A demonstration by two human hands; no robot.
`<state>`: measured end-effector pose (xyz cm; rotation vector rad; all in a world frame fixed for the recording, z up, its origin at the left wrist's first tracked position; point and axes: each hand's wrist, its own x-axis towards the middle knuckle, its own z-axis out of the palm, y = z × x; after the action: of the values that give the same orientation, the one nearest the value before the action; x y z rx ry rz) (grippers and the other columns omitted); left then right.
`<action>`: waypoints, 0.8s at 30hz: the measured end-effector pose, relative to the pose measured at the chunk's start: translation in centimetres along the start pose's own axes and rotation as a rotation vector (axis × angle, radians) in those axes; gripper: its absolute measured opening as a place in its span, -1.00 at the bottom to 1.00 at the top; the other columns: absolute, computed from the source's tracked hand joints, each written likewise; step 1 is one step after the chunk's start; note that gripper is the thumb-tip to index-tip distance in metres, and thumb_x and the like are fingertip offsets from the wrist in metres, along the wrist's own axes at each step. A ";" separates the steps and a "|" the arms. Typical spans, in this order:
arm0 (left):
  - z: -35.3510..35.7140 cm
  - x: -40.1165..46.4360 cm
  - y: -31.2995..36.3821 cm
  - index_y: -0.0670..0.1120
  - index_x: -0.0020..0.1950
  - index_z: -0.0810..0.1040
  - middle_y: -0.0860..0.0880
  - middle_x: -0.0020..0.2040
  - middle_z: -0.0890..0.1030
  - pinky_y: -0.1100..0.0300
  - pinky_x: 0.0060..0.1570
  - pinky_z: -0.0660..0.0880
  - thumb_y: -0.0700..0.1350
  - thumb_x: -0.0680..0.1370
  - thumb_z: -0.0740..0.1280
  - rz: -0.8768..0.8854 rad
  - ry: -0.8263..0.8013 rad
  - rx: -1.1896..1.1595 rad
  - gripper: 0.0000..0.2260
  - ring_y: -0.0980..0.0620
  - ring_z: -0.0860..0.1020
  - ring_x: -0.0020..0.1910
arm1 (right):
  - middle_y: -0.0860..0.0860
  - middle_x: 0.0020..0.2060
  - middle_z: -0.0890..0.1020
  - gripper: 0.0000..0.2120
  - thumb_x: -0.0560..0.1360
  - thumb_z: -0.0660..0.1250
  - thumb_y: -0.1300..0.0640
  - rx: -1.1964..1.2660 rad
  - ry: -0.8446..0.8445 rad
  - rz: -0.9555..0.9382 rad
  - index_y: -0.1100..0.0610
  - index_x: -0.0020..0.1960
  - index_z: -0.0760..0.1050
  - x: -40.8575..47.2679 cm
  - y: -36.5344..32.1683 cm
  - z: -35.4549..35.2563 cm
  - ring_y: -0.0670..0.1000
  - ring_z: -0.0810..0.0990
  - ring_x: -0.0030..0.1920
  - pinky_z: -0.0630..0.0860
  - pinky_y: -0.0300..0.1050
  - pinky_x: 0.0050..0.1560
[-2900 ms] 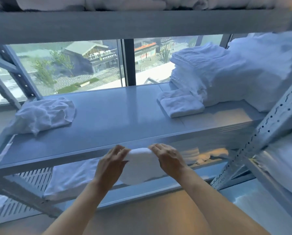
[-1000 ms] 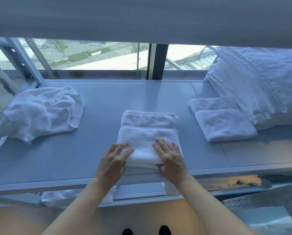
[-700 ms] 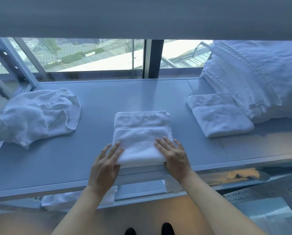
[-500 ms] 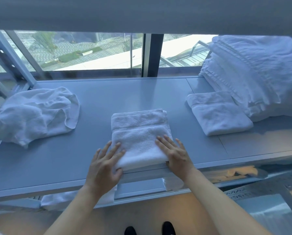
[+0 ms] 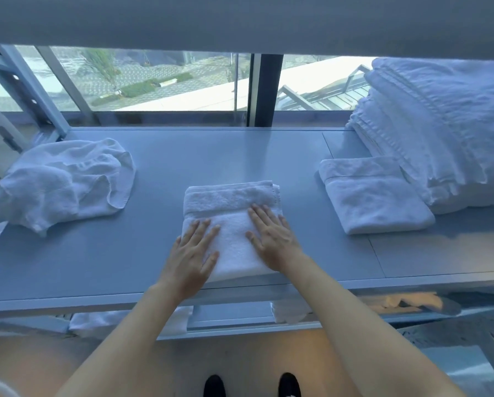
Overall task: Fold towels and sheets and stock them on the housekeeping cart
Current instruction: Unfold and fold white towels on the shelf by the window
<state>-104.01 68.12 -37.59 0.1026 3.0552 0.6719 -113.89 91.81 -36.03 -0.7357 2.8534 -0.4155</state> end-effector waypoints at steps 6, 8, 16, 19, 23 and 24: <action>1.8 2.4 4.7 0.09 0.68 0.12 0.11 0.69 -0.01 -0.06 0.62 0.01 0.17 0.64 0.04 0.011 0.001 -0.054 -0.41 0.09 -0.18 0.66 | -0.14 0.67 -0.07 -0.39 0.71 0.01 -0.17 -0.019 -0.001 0.005 -0.03 0.69 -0.04 -0.6 6.0 -1.9 -0.06 -0.13 0.66 -0.09 0.20 0.62; 2.5 3.2 6.0 0.09 0.68 0.13 0.10 0.69 0.00 -0.06 0.62 0.00 0.17 0.64 0.03 0.008 0.003 -0.057 -0.41 0.09 -0.19 0.66 | -0.12 0.67 -0.02 -0.41 0.70 0.06 -0.15 0.002 0.070 0.026 -0.03 0.68 0.03 -1.3 8.5 -3.1 -0.03 -0.06 0.66 -0.07 0.21 0.62; 5.3 6.6 10.4 0.09 0.67 0.15 0.09 0.69 0.03 -0.05 0.63 0.01 0.24 0.60 -0.04 0.016 0.047 -0.068 -0.37 0.10 -0.16 0.66 | -0.04 0.67 0.00 -0.38 0.68 0.10 -0.16 -0.034 0.118 0.348 0.00 0.67 0.06 -2.9 20.8 -7.6 0.05 -0.04 0.66 -0.03 0.25 0.59; 5.8 7.6 11.2 0.09 0.67 0.16 0.09 0.68 0.04 -0.03 0.63 0.01 0.27 0.58 -0.06 0.009 0.061 -0.078 -0.34 0.11 -0.15 0.66 | -0.05 0.67 0.02 -0.37 0.68 0.07 -0.21 -0.029 0.079 0.356 -0.02 0.67 0.05 -3.0 22.2 -7.5 0.01 -0.05 0.66 -0.04 0.22 0.60; 5.8 7.5 10.9 0.08 0.66 0.19 0.11 0.68 0.07 0.09 0.62 -0.05 0.26 0.60 -0.02 0.025 0.074 -0.086 -0.36 0.16 -0.14 0.65 | -0.04 0.67 0.03 -0.35 0.66 0.06 -0.24 -0.035 0.093 0.325 -0.02 0.67 0.04 -3.0 21.2 -6.5 0.02 -0.05 0.66 -0.04 0.21 0.60; 5.6 7.3 10.6 0.09 0.66 0.19 0.13 0.68 0.06 0.10 0.62 -0.05 0.26 0.60 -0.01 0.025 0.074 -0.086 -0.36 0.18 -0.15 0.65 | -0.04 0.67 0.03 -0.34 0.66 0.06 -0.25 -0.038 0.099 0.318 -0.02 0.67 0.04 -3.1 20.7 -6.2 0.02 -0.05 0.66 -0.04 0.21 0.60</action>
<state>-110.50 80.55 -38.22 0.1179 3.0941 0.8259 -121.90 112.12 -36.26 -0.2621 3.0051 -0.3596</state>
